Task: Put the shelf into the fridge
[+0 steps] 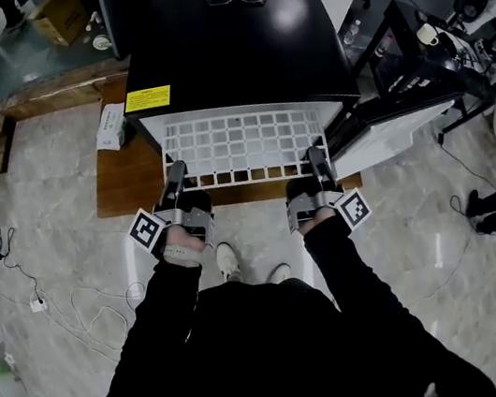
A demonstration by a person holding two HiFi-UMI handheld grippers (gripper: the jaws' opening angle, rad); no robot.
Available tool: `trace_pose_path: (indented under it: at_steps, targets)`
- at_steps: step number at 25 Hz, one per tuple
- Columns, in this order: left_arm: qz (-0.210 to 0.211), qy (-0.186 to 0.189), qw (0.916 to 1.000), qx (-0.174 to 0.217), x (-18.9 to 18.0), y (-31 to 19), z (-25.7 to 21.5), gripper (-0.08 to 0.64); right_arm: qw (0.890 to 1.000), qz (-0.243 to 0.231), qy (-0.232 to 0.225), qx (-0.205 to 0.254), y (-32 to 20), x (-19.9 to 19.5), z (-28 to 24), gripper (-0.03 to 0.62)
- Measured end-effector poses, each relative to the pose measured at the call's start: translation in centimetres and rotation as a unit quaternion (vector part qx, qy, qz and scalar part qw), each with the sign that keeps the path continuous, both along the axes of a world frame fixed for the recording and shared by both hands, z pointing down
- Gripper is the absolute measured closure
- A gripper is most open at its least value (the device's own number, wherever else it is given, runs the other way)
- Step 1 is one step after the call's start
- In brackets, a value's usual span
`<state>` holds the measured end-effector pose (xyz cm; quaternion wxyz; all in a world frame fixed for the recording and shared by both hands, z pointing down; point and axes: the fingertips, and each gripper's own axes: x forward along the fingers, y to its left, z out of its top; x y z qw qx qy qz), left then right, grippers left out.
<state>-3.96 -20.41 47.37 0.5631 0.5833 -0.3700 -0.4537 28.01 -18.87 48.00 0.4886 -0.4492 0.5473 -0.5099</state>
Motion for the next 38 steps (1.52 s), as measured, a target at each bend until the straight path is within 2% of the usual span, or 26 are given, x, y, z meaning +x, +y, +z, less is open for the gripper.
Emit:
trace_pose_path:
  at_steps: [15, 28, 38]
  targets:
    - [-0.021, -0.02, 0.9996, 0.0, -0.1, -3.4, -0.1, 0.529, 0.999, 0.031, 0.005, -0.007, -3.2, 0.1, -0.3, 0.561]
    - [-0.02, -0.037, 0.999, 0.014, 0.1, -6.9, -0.4, 0.528, 0.999, 0.04, 0.008, -0.005, -6.5, 0.2, -0.4, 0.56]
    - [-0.04, -0.049, 0.9978, 0.02, 0.0, -9.6, -0.8, 0.525, 0.998, 0.057, 0.005, 0.0, -9.2, 0.2, -0.6, 0.56]
